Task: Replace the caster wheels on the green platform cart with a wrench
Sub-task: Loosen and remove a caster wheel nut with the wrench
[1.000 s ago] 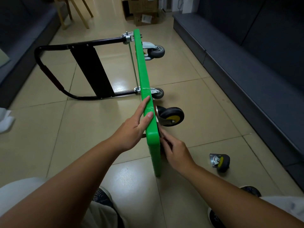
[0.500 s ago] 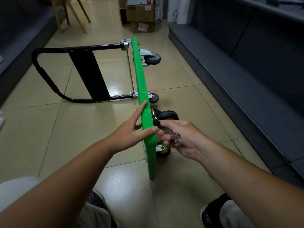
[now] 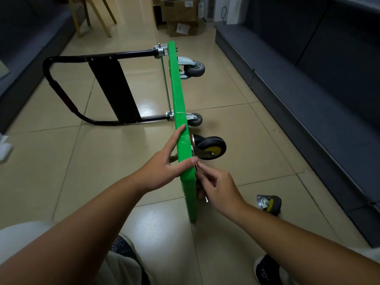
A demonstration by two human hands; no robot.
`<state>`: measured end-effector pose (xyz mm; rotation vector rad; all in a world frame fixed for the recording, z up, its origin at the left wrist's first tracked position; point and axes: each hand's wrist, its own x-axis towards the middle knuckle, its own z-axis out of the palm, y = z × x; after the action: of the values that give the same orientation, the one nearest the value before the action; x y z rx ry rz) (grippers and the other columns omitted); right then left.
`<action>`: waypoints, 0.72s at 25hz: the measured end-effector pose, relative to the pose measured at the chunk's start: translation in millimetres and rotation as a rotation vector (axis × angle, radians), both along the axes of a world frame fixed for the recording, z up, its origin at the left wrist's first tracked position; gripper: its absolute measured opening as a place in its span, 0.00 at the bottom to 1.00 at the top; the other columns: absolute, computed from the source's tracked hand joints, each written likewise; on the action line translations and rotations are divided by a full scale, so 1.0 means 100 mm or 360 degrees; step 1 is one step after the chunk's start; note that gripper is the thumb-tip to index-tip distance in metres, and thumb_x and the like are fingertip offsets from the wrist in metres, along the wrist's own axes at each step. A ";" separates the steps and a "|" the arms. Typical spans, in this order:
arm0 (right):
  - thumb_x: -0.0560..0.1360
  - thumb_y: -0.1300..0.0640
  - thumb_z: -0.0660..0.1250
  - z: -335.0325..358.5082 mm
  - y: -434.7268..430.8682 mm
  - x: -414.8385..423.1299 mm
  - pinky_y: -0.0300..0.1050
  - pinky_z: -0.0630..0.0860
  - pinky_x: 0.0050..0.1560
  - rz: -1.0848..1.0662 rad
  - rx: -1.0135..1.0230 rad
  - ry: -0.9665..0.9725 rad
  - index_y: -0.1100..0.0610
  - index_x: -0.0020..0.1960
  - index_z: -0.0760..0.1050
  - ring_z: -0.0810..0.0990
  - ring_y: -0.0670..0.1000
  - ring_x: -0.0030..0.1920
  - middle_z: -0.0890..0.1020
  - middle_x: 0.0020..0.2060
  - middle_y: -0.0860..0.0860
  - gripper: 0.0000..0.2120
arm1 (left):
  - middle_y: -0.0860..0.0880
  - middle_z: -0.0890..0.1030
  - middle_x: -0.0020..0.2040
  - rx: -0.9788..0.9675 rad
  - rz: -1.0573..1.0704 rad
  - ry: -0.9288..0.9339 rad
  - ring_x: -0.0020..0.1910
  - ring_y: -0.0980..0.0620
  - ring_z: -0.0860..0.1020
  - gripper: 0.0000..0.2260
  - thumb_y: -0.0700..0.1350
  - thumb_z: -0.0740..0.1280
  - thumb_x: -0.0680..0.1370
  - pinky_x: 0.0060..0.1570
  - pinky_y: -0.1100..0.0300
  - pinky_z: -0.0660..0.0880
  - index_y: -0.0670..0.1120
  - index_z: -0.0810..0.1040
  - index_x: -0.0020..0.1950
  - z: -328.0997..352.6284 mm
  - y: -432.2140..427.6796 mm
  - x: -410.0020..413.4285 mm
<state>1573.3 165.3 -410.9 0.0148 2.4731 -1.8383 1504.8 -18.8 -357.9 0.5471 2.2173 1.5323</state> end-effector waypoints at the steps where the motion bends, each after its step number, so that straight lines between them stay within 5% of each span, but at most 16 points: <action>1: 0.82 0.60 0.64 -0.12 0.01 -0.04 0.33 0.78 0.49 -0.0020 0.0158 0.0121 0.45 0.75 0.68 0.83 0.44 0.51 0.84 0.54 0.44 0.23 | 0.62 0.62 0.77 0.0002 0.0006 0.0008 0.71 0.55 0.71 0.38 0.59 0.70 0.75 0.69 0.46 0.73 0.74 0.51 0.77 0.00 0.01 -0.01; 4: 0.82 0.58 0.64 -0.35 0.05 -0.12 0.32 0.76 0.56 -0.0067 0.0494 0.0367 0.44 0.77 0.64 0.81 0.46 0.58 0.82 0.61 0.48 0.26 | 0.68 0.63 0.74 -0.0018 0.0009 0.0024 0.69 0.64 0.72 0.38 0.59 0.72 0.75 0.69 0.44 0.73 0.73 0.51 0.77 0.00 0.04 -0.03; 7: 0.81 0.58 0.66 -0.27 0.05 0.10 0.44 0.82 0.46 -0.0114 0.0332 0.0235 0.44 0.76 0.68 0.83 0.48 0.42 0.85 0.46 0.52 0.24 | 0.75 0.64 0.67 -0.0042 0.0036 0.0027 0.60 0.79 0.69 0.39 0.55 0.72 0.76 0.70 0.46 0.72 0.71 0.50 0.78 0.00 0.07 -0.04; 11: 0.81 0.62 0.66 0.12 0.11 0.29 0.45 0.78 0.30 -0.0514 -0.0514 -0.0528 0.55 0.66 0.76 0.78 0.52 0.26 0.82 0.33 0.60 0.15 | 0.63 0.66 0.73 -0.0031 0.0047 0.0040 0.65 0.65 0.74 0.40 0.55 0.72 0.76 0.67 0.46 0.75 0.72 0.50 0.78 0.01 0.10 -0.02; 14: 0.80 0.60 0.68 0.46 0.16 0.02 0.45 0.72 0.30 -0.0601 -0.0632 -0.0676 0.59 0.61 0.80 0.73 0.50 0.25 0.81 0.31 0.56 0.11 | 0.61 0.63 0.77 -0.0035 0.0026 0.0067 0.73 0.55 0.69 0.41 0.64 0.71 0.71 0.69 0.44 0.73 0.75 0.50 0.76 0.02 0.08 -0.01; 18: 0.80 0.59 0.68 0.87 0.01 -0.24 0.38 0.70 0.23 -0.0343 -0.0596 -0.0752 0.59 0.54 0.81 0.71 0.47 0.24 0.78 0.29 0.53 0.06 | 0.57 0.63 0.79 0.0016 -0.0001 0.0044 0.74 0.54 0.69 0.38 0.63 0.72 0.75 0.70 0.44 0.72 0.76 0.50 0.76 0.03 0.03 0.01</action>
<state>1549.7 166.7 -323.7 0.6385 1.8486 -2.0534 1505.4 -15.5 -355.3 0.5757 2.2308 1.5454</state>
